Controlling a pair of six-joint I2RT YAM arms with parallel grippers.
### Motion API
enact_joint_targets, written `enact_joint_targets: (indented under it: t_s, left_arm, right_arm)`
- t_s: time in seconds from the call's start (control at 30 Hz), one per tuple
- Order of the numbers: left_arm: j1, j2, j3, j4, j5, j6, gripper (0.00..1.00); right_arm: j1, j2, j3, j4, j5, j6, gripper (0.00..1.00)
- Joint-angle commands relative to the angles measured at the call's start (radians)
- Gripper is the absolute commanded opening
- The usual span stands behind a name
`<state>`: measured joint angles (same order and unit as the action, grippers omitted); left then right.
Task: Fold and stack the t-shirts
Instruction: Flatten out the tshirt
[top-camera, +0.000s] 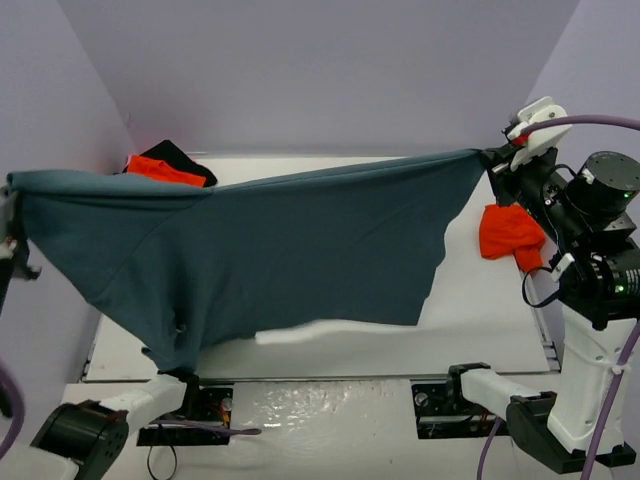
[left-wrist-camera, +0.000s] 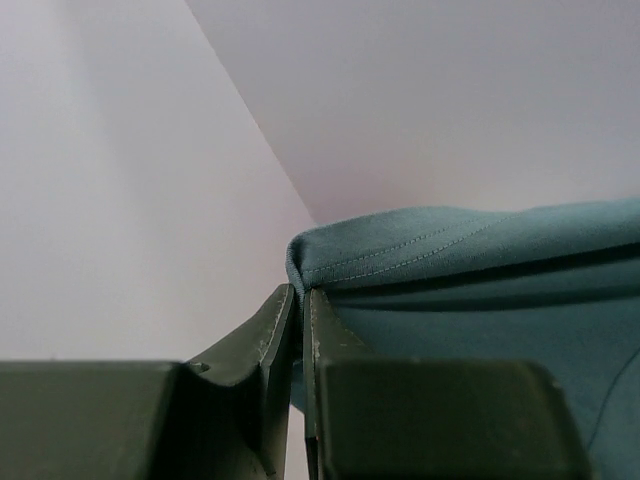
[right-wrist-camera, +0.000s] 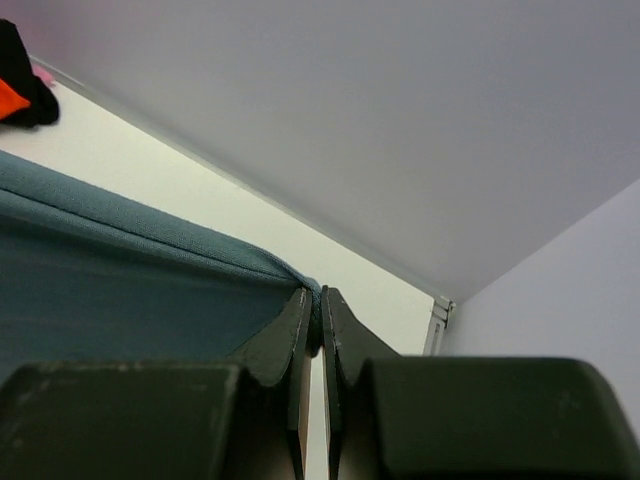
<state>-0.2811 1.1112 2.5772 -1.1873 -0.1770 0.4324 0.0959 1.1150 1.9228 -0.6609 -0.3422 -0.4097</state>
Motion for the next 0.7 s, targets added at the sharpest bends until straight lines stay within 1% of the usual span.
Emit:
enact_joint_targets:
  t_s: [0.0,0.1,0.23,0.3,0.4,0.5,0.57,0.63,0.67]
  left_arm:
    - [-0.062,0.182,0.055,0.004,-0.200,0.125,0.00]
    - [-0.084,0.333,0.052,-0.005,-0.207,0.177,0.00]
    - [-0.073,0.551,0.055,0.017,-0.165,0.210,0.00]
    - [-0.040,0.664,0.082,0.051,-0.122,0.214,0.00]
    - [0.030,0.825,0.146,0.109,-0.009,0.194,0.00]
    - [0.075,0.957,0.153,0.204,0.039,0.188,0.00]
    - [0.095,1.033,0.150,0.272,0.068,0.196,0.00]
    - [0.104,1.119,0.138,0.344,0.056,0.208,0.00]
    - [0.106,1.134,0.132,0.378,0.050,0.213,0.00]
  right_arm:
    - [-0.017,0.133,0.014,0.000,0.178,-0.081,0.00]
    - [-0.009,0.216,0.038,-0.014,0.199,-0.105,0.00]
    - [-0.002,0.386,0.054,-0.017,0.236,-0.141,0.00]
    - [-0.003,0.465,0.054,-0.011,0.245,-0.156,0.00]
    - [-0.004,0.587,0.046,0.027,0.244,-0.165,0.00]
    - [-0.015,0.725,0.055,0.087,0.240,-0.170,0.00]
    - [-0.024,0.833,0.099,0.120,0.241,-0.169,0.00]
    - [-0.033,0.954,0.190,0.131,0.248,-0.162,0.00]
    - [-0.038,1.018,0.248,0.133,0.253,-0.156,0.00]
